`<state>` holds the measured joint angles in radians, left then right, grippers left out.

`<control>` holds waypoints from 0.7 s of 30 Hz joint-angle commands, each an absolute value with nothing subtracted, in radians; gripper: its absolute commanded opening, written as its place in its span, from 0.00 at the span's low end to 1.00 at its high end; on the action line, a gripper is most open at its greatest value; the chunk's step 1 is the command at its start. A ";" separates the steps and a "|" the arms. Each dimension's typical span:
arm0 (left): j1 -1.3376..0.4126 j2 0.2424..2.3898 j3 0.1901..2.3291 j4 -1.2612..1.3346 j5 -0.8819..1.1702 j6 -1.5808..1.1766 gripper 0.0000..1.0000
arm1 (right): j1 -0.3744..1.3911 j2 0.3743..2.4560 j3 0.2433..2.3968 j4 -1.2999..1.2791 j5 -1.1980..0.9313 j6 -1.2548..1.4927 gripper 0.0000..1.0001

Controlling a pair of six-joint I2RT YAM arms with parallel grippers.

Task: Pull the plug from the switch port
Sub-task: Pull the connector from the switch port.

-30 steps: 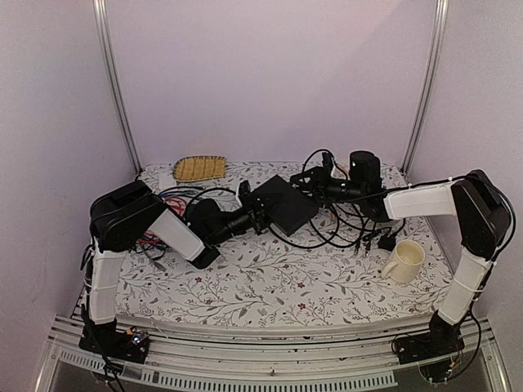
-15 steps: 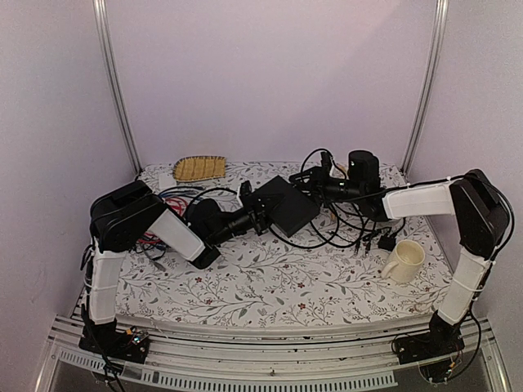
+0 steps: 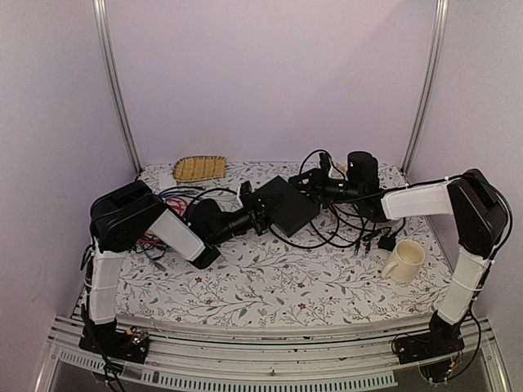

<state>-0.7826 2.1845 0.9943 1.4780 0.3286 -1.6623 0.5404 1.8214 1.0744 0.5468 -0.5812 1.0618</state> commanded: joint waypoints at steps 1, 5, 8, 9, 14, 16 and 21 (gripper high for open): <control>-0.792 2.180 1.015 1.591 0.334 -1.669 0.00 | 0.549 1.846 1.107 0.571 -0.590 1.068 0.36; -0.793 2.181 1.014 1.597 0.333 -1.672 0.00 | 0.548 1.848 1.107 0.579 -0.590 1.069 0.34; -0.791 2.184 1.015 1.604 0.332 -1.674 0.00 | 0.548 1.847 1.106 0.589 -0.585 1.072 0.31; -0.791 2.185 1.016 1.605 0.331 -1.675 0.00 | 0.548 1.849 1.105 0.593 -0.585 1.071 0.29; -0.789 2.186 1.017 1.613 0.330 -1.679 0.00 | 0.548 1.852 1.105 0.615 -0.585 1.076 0.24; -0.789 2.187 1.017 1.615 0.330 -1.679 0.00 | 0.548 1.852 1.106 0.623 -0.586 1.078 0.22; -0.788 2.192 1.020 1.623 0.328 -1.686 0.00 | 0.547 1.858 1.110 0.632 -0.590 1.083 0.20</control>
<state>-0.7826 2.1941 0.9943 1.4967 0.3248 -1.6768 0.5423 1.8404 1.0805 0.5888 -0.5819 1.0817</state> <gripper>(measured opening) 0.249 0.201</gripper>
